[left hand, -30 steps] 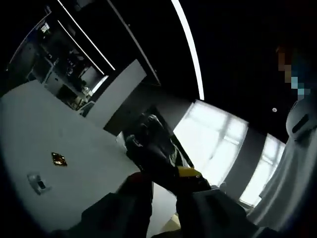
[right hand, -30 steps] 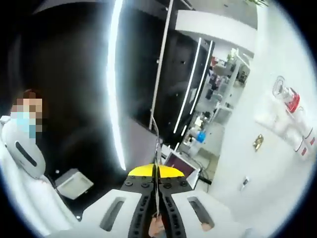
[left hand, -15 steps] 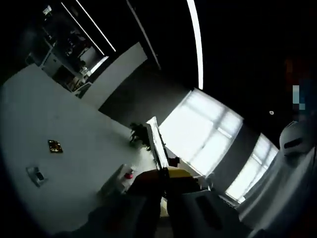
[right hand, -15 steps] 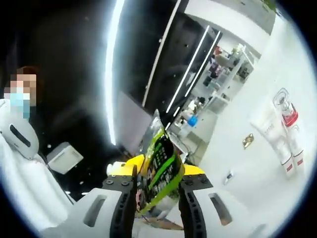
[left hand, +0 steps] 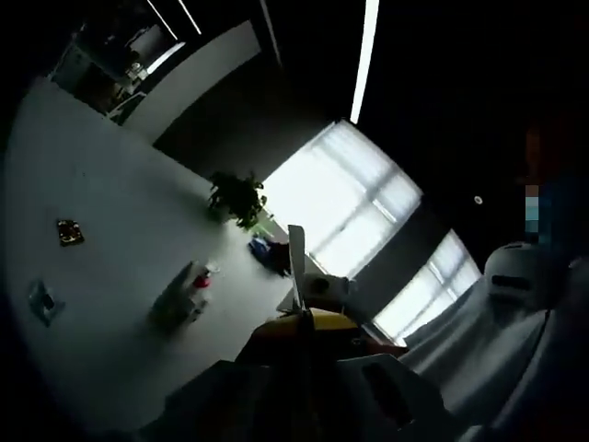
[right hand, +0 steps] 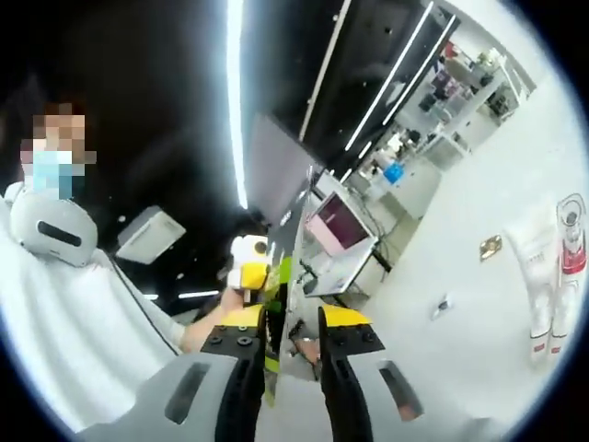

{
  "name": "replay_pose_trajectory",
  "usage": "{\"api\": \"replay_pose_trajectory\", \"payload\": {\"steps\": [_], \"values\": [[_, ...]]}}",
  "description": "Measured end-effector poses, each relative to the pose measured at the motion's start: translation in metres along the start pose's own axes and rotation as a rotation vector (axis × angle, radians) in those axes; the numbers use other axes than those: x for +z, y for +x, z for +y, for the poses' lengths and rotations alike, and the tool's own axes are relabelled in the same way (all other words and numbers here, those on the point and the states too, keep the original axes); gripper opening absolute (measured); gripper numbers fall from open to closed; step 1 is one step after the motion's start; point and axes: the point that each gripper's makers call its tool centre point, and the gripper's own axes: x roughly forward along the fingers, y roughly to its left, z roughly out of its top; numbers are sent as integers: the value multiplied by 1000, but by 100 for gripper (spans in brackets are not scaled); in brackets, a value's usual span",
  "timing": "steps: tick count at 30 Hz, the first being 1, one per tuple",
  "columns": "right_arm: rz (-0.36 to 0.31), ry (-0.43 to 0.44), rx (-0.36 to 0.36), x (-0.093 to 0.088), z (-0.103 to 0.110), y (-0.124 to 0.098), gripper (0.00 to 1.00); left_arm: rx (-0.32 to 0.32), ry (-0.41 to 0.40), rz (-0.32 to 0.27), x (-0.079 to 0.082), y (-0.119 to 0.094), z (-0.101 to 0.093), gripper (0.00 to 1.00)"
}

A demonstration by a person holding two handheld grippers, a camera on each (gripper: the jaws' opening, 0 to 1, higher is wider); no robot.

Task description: Arrange the skincare products in the storage area until every visible bottle or jar stands upright without overlapping.

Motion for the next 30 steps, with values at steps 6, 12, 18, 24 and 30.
{"api": "replay_pose_trajectory", "payload": {"steps": [6, 12, 18, 24, 30], "values": [[-24, 40, -39, -3, -1, -3, 2, 66, -1, 31, -2, 4, 15, 0], [-88, 130, -93, -1, -10, -5, 1, 131, 143, -27, 4, 8, 28, 3], [-253, 256, -99, 15, -18, -14, 1, 172, 168, 17, -11, 12, 35, 14], [-252, 278, -128, 12, -27, -21, 1, 166, 115, 22, -32, 16, 34, 9], [-230, 288, -145, 5, -30, -23, 1, 219, 108, -9, -40, 16, 37, 10]]}}
